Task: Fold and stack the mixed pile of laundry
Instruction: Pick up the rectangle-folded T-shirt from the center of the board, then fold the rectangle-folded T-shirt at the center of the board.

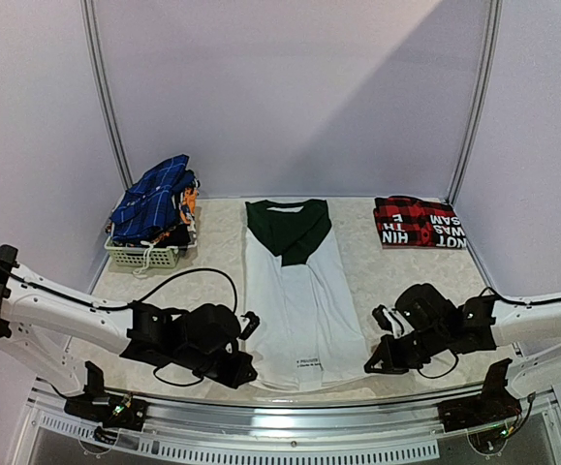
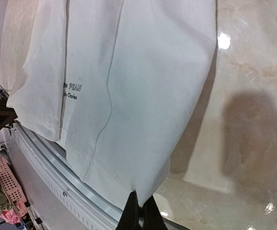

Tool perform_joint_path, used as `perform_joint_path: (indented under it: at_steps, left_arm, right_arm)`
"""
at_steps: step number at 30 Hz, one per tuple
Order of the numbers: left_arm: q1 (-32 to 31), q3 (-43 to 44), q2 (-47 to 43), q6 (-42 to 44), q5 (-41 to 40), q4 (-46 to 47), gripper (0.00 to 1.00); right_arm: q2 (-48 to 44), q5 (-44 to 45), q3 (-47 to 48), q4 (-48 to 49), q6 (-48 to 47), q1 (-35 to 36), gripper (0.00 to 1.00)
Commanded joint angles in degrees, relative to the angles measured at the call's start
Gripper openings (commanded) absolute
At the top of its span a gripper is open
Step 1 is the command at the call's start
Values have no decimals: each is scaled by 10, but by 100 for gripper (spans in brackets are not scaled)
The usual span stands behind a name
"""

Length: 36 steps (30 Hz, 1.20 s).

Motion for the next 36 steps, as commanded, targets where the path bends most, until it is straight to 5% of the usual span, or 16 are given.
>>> perform_joint_path:
  at_steps: [1,36]
  left_arm:
    - [3,23,-21,19,-38,-34,0]
    - [110,157,6,119,-130,-117,0]
  right_arm:
    - [2,53,44,-59,-23,5,0]
    - [161,273,331,-222,-127,-14,0]
